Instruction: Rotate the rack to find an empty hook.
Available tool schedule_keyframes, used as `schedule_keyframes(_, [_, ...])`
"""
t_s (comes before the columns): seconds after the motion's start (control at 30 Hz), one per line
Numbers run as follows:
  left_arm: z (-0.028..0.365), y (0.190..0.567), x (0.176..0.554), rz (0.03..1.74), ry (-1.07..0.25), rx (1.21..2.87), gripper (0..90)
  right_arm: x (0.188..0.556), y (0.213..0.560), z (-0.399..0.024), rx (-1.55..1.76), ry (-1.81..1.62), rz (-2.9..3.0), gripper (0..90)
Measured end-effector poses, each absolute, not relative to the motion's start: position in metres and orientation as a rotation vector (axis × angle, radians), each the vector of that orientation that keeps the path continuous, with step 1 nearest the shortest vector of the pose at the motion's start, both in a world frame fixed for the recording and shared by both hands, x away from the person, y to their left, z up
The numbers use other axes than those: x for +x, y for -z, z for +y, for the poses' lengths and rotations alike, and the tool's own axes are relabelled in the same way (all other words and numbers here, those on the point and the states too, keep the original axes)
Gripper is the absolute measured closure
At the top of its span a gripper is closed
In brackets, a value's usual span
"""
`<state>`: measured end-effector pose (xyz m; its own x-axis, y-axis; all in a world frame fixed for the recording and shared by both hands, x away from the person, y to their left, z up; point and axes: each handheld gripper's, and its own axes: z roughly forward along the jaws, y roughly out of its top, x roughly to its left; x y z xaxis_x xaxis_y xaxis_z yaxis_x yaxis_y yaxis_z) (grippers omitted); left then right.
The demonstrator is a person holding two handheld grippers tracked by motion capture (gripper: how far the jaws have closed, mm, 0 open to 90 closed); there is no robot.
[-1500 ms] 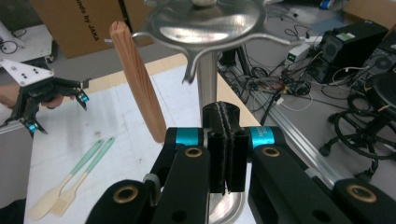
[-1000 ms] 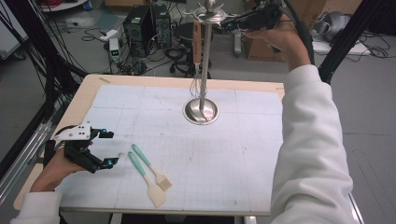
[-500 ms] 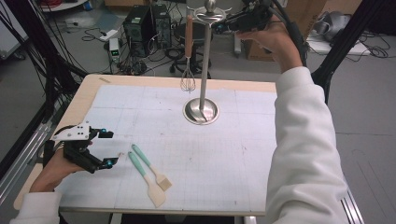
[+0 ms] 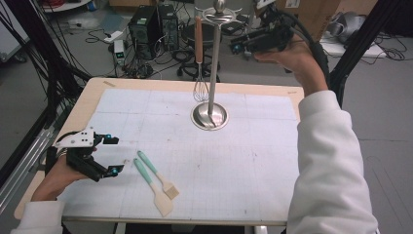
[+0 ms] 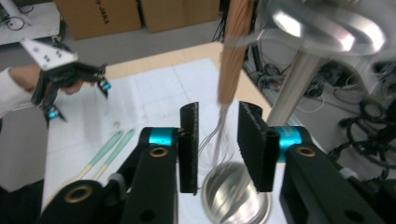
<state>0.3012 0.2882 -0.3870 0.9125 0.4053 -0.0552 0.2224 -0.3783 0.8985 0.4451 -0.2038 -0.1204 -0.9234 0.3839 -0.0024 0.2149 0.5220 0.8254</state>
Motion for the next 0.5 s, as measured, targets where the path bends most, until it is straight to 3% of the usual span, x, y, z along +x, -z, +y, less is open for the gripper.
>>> schedule_keyframes(0.27, [0.291, 0.384, 0.300, 0.459, -0.225, 1.966, 1.7, 0.419, 0.142, -0.221, 0.535, -1.323, 2.562, 48.5])
schedule_keyframes(0.4, [0.291, 0.385, 0.301, 0.461, -0.224, 1.970, 1.7, 0.408, 0.154, -0.232, 0.600, -1.328, 2.555, 23.6])
schedule_keyframes(0.47, [0.291, 0.385, 0.301, 0.464, -0.224, 1.972, 1.7, 0.403, 0.161, -0.237, 0.618, -1.332, 2.547, 19.9])
schedule_keyframes(0.5, [0.291, 0.385, 0.301, 0.461, -0.226, 1.974, 1.7, 0.399, 0.164, -0.240, 0.603, -1.328, 2.544, 12.4])
